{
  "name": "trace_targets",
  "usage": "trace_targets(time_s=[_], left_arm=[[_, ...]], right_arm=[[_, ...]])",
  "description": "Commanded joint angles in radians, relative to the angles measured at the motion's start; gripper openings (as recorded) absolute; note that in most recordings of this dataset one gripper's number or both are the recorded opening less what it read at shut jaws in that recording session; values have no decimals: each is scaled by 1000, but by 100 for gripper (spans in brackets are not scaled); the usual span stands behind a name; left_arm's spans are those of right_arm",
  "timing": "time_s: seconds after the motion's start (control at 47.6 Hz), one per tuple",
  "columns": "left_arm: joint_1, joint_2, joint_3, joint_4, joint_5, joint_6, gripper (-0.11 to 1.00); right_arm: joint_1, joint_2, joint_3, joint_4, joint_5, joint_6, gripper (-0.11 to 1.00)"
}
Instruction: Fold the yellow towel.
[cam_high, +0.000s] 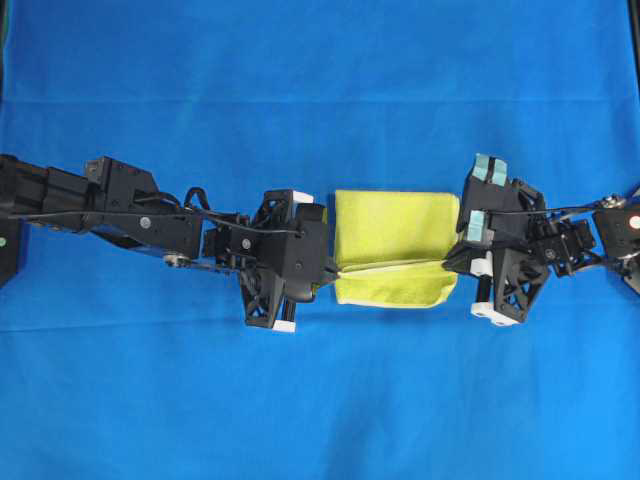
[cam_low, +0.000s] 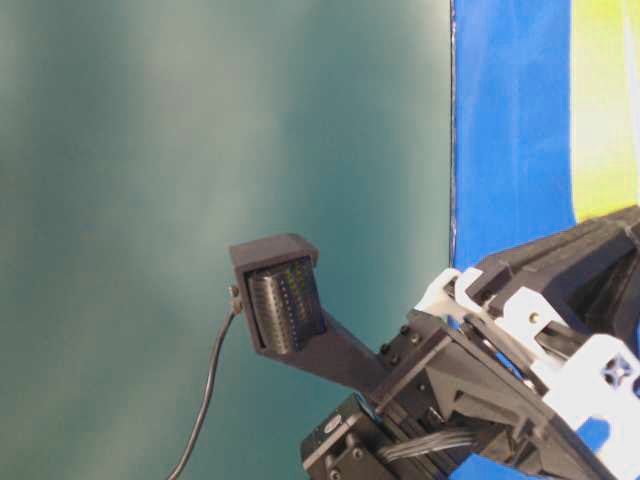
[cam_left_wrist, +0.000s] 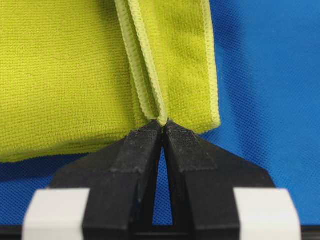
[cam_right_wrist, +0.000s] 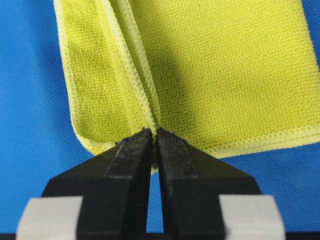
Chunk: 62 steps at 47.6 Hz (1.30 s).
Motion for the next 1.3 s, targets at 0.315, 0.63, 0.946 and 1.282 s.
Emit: trace_targets(time_s=[0.315, 0.63, 0.946, 1.282], left_arm=[[0, -37, 2, 0, -12, 0, 50], [0, -176, 8, 0, 94, 2, 64], [2, -410, 84, 0, 106, 15, 65], [26, -678, 307, 0, -103, 21, 65]], right_arm=[[37, 5, -44, 3, 3, -2, 62], [84, -137, -72, -2, 66, -3, 57], [81, -423, -52, -132, 140, -8, 57], [72, -736, 21, -290, 193, -6, 57]])
